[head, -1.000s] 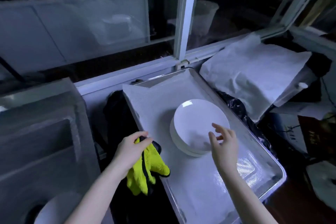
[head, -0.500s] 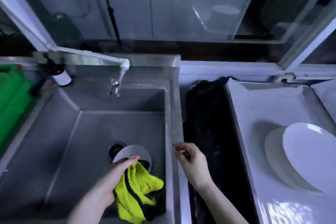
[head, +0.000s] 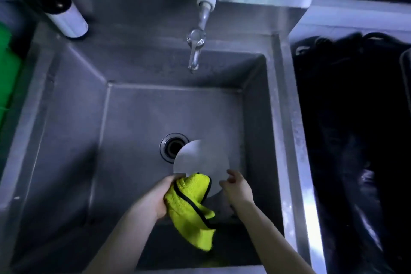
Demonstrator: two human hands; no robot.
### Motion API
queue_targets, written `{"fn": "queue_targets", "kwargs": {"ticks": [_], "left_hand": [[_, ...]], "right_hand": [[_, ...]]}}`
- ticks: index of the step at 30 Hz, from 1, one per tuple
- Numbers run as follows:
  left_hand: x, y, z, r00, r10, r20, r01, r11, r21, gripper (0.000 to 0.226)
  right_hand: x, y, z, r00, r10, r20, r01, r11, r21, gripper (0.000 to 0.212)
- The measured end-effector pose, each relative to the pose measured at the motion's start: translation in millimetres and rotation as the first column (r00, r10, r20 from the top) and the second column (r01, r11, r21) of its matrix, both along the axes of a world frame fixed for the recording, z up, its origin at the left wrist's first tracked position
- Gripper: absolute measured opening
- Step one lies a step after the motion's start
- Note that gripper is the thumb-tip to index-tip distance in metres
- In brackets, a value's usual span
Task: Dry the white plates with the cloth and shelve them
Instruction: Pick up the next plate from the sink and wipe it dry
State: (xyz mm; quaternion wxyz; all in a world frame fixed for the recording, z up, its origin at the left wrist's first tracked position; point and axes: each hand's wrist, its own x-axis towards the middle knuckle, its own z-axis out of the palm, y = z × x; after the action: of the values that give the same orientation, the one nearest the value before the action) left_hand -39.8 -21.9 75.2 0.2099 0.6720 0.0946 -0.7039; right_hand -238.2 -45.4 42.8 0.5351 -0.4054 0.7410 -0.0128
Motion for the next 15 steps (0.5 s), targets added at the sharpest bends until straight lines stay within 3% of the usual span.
{"fn": "queue_targets", "kwargs": {"ticks": [3, 8, 11, 15], "left_hand": [[6.5, -11.2, -39.6, 0.998, -0.035, -0.043, 0.034, 0.999, -0.001, 0.027], [15.7, -21.6, -85.7, 0.995, -0.065, -0.076, 0.071, 0.994, 0.084, 0.028], [19.1, -25.6, -101.7, 0.992, -0.108, -0.071, 0.114, 0.99, 0.085, 0.045], [17.7, -27.2, -119.4, 0.984, -0.172, -0.037, 0.174, 0.983, 0.053, 0.037]], "right_hand": [[8.2, -8.2, -45.5, 0.997, -0.031, -0.068, 0.037, 0.996, 0.083, 0.055], [8.2, -8.3, -100.1, 0.969, -0.182, -0.167, 0.198, 0.976, 0.086, 0.038], [7.3, -6.9, -123.4, 0.949, -0.246, -0.199, 0.276, 0.951, 0.14, 0.044], [7.3, -1.0, -140.4, 0.927, -0.336, -0.167, 0.365, 0.911, 0.193, 0.025]]}}
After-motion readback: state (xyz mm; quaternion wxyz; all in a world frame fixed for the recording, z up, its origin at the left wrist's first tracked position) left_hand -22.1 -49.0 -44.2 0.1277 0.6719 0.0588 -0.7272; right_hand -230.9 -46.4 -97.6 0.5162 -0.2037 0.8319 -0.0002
